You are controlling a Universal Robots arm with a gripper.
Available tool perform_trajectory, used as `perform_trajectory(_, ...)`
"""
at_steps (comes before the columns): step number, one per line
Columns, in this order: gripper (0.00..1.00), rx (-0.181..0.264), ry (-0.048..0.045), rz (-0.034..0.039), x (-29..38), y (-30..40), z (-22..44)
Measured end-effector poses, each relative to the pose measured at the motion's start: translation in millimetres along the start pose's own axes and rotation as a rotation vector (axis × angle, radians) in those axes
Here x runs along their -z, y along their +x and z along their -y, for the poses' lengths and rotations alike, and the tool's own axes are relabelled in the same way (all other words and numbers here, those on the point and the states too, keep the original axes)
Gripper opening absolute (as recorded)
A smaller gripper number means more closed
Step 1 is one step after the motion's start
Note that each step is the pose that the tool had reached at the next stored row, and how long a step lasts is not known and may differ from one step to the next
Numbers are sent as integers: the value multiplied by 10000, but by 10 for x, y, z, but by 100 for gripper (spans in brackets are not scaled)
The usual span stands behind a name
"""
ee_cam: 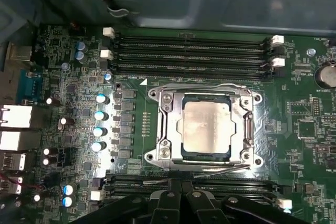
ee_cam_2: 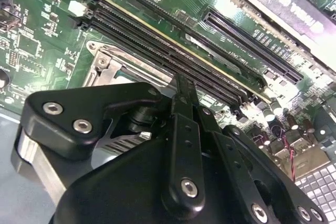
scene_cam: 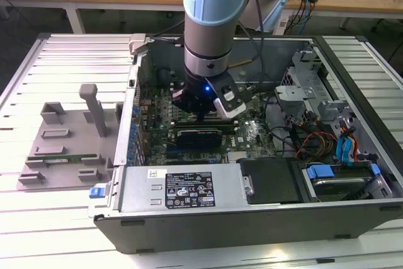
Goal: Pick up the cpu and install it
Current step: 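Install the second cpu locking lever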
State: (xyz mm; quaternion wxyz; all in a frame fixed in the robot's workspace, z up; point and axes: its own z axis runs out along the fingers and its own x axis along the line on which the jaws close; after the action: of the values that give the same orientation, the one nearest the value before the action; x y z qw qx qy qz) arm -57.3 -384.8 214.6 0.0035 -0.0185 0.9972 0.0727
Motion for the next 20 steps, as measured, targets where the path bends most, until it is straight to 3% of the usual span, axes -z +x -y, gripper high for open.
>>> perform_trajectory(8, 11, 0, 1, -1, -67, 73, 8)
perform_trajectory(13, 11, 5, -38, 1, -92, 249, -4)
perform_trajectory(20, 11, 133, -115, -16, -140, 270, -71)
